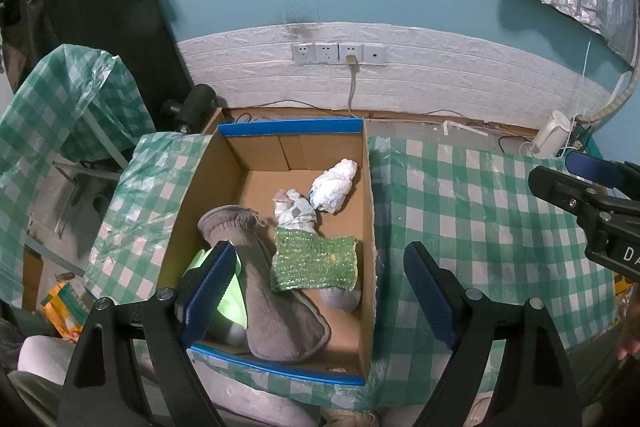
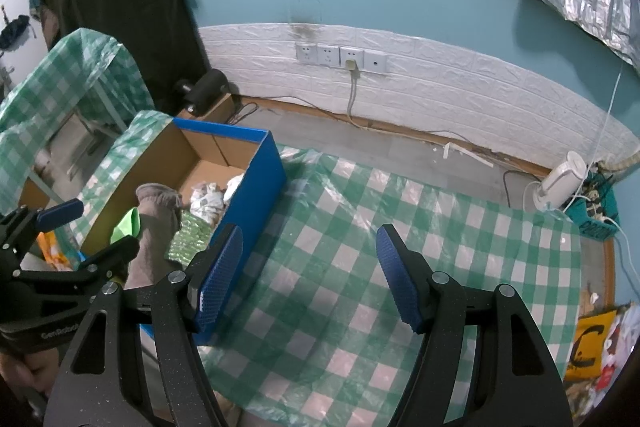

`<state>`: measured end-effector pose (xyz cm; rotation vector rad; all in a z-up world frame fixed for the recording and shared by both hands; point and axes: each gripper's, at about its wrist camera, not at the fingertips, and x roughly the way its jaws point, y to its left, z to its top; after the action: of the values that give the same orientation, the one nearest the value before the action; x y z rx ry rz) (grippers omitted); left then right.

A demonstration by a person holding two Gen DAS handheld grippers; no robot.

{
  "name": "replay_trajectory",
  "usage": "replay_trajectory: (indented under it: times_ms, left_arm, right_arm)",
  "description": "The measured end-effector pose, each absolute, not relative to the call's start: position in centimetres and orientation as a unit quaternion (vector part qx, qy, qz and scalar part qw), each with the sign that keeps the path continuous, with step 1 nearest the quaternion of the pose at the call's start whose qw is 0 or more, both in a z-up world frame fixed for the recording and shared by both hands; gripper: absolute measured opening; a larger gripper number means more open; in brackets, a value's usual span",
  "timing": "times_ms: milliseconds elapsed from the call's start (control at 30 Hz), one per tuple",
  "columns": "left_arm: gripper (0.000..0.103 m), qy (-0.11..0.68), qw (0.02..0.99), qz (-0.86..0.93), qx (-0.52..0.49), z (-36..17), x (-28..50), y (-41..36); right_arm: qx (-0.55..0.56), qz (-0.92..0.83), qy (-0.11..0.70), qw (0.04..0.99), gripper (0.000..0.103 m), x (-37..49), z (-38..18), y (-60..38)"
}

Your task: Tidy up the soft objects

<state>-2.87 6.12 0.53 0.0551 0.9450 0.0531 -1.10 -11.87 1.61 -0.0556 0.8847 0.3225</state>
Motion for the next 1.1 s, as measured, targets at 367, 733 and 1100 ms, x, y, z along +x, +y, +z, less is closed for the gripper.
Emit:
replay_trajectory:
  times_ms: [367, 733, 1100]
  left_arm:
    - [0.087, 0.457, 0.889, 0.026, 0.027, 0.44, -2.86, 6.07]
    - [0.087, 0.458, 0.888, 0.025, 0.028, 0.38, -2.86, 6.01]
    - [0.087, 0.458, 0.888, 0.026, 0.028, 0.39, -2.88, 5.94]
  right_arm:
    - [-0.026, 0.155, 0.427, 0.891, 0.069, -1.10, 1.64, -11.87]
    - [-0.026, 0.155, 0.427, 0.890, 0.069, -1.06, 1.63, -11.89]
    - [-0.026, 0.155, 0.427, 0.890, 0.069, -1.05, 1.63, -11.88]
